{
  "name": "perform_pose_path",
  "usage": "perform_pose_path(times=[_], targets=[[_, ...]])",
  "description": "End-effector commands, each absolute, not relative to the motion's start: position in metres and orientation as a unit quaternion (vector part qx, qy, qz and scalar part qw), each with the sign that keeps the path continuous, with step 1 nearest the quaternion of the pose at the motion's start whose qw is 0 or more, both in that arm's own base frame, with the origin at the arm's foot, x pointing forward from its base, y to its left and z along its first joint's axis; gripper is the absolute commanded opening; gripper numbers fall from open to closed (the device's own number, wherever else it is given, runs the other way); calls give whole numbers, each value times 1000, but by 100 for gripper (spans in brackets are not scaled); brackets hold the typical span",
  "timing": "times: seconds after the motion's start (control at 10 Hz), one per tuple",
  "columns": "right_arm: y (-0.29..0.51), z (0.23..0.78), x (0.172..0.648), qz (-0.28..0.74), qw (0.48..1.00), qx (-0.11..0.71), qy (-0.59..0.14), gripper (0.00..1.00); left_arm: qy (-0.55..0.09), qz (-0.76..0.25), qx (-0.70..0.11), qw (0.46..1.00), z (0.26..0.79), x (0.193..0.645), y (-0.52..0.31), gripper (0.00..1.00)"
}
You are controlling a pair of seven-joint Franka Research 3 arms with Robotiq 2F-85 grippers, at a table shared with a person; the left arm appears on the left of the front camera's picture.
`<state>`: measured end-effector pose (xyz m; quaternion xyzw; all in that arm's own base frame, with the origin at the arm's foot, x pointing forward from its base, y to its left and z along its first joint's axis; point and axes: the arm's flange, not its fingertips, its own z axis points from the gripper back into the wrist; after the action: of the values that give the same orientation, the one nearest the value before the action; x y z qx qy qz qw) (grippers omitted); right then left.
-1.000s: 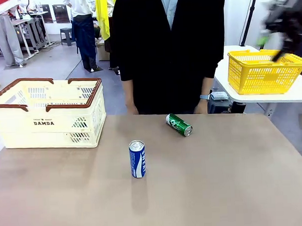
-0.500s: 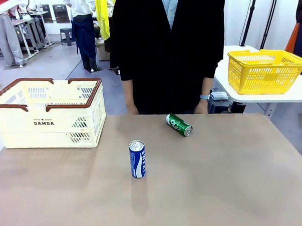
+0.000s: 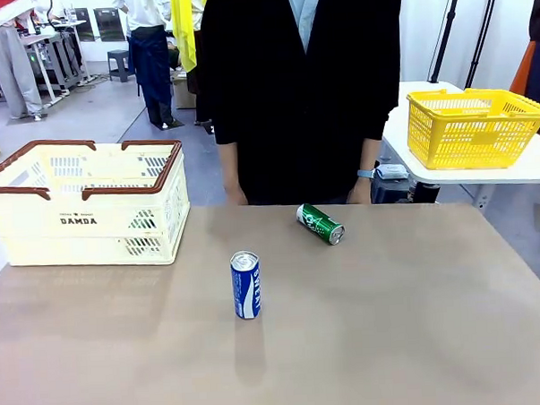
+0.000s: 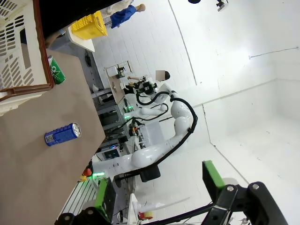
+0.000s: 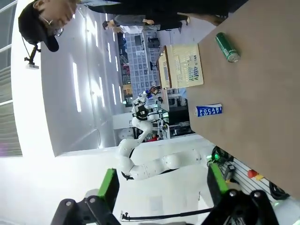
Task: Place the drinks into the Shopping basket.
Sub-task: Pick up one drink and place it into the Shopping basket.
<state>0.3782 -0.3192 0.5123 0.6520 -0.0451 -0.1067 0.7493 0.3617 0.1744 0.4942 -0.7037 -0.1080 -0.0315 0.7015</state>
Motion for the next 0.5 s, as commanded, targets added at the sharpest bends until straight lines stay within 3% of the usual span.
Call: perform_pose_path(times=[0.0, 0.4], targets=[[-318, 515, 377, -114, 758, 641, -36, 100, -107, -26, -709, 697, 498, 362, 173, 100], [-318, 515, 377, -114, 758, 641, -36, 100, -108, -31, -704, 702, 494, 362, 174, 100]])
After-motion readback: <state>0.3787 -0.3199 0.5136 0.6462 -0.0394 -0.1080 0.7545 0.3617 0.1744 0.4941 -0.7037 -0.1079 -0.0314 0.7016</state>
